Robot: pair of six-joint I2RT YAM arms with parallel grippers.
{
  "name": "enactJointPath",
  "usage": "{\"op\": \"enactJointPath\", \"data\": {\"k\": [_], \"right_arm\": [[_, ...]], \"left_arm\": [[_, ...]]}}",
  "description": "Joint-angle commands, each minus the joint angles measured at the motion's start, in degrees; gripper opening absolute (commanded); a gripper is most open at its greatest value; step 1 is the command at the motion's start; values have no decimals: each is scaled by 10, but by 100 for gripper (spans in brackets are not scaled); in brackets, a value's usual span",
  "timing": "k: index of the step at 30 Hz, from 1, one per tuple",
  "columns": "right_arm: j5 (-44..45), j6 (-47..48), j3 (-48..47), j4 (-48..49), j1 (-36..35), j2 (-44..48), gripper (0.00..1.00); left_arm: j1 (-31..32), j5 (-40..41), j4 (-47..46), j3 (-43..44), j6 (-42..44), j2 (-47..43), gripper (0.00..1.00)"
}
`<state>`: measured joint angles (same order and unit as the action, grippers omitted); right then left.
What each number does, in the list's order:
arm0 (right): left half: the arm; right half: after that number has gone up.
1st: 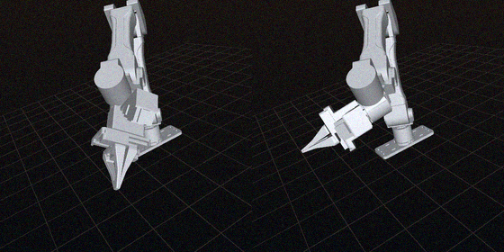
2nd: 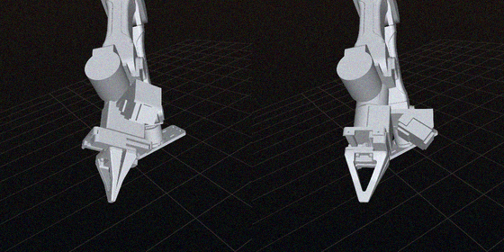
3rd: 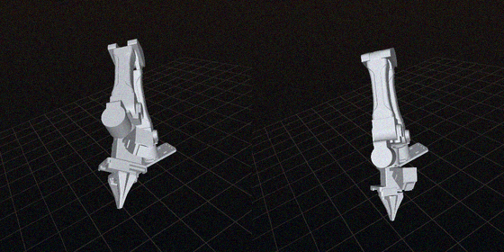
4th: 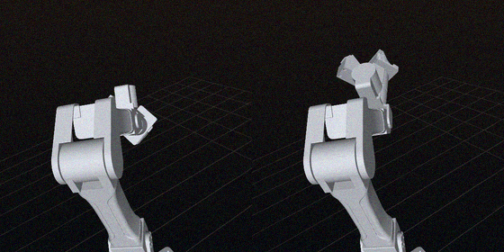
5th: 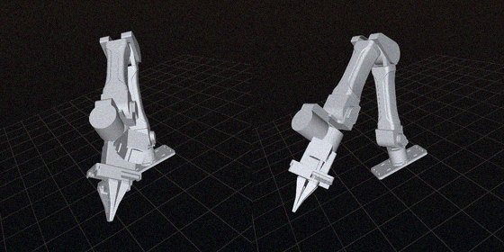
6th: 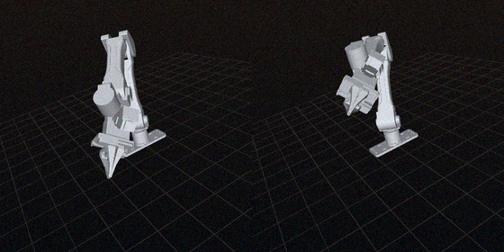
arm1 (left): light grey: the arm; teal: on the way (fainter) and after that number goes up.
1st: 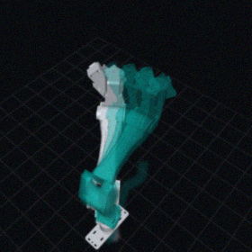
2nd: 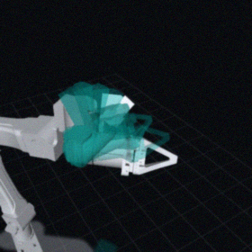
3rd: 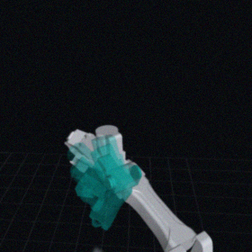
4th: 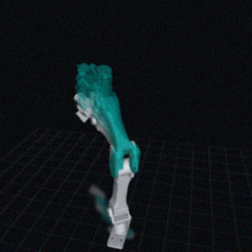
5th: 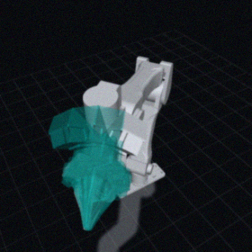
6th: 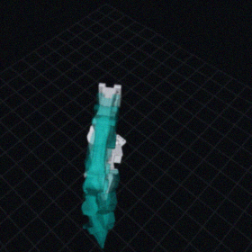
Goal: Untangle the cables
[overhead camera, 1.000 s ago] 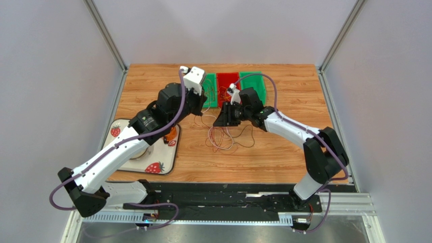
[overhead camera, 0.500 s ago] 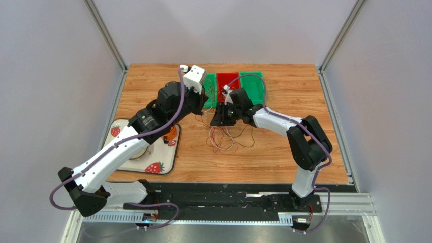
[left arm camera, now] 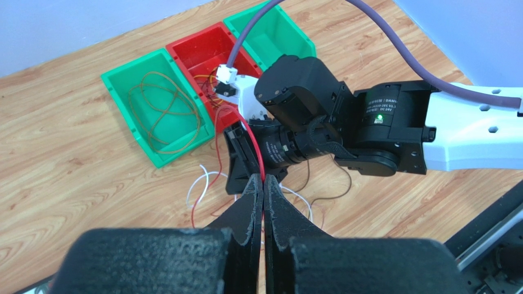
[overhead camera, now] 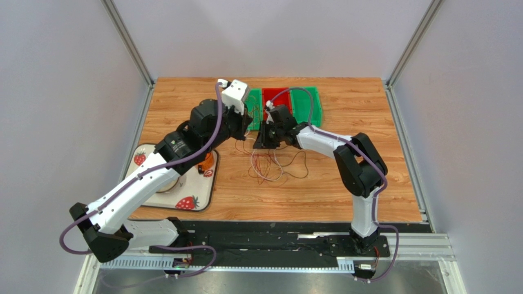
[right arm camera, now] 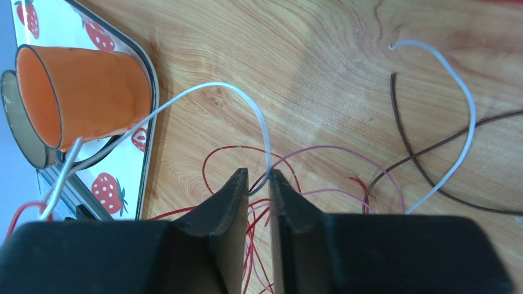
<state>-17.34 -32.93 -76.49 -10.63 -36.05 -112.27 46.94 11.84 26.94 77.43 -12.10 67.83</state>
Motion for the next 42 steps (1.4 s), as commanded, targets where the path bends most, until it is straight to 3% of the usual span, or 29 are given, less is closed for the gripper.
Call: {"op": "enactJointPath", "data": {"k": [1, 3, 8, 18, 22, 31, 37, 38, 39, 42], "right_arm": [[25, -3, -15, -12, -11, -5, 11], [27, -1, -12, -13, -11, -7, 0], [32, 7, 14, -16, -10, 18, 0], [115, 39, 121, -32, -9, 83, 0], [122, 42, 129, -32, -9, 87, 0], [141, 48, 131, -36, -9, 78, 0], [153, 50, 108, -65, -9, 79, 0], [161, 55, 101, -72, -9, 83, 3], [167, 59, 87, -88, -9, 97, 19], [207, 78, 50, -130, -9, 122, 39]], "left_arm": [[1, -7, 0, 33, -3, -13, 0], [1, -7, 1, 39, -1, -14, 0], [0, 2, 14, 96, 29, 0, 0], [1, 21, 79, 472, 145, 104, 0], [1, 6, 44, 545, 172, 110, 0], [0, -55, -118, 551, 251, 64, 0], [1, -103, -137, 565, 274, 77, 0], [1, -100, -138, 552, 272, 74, 0], [1, -92, -143, 509, 272, 62, 0], [1, -69, -172, 407, 262, 34, 0]]}}
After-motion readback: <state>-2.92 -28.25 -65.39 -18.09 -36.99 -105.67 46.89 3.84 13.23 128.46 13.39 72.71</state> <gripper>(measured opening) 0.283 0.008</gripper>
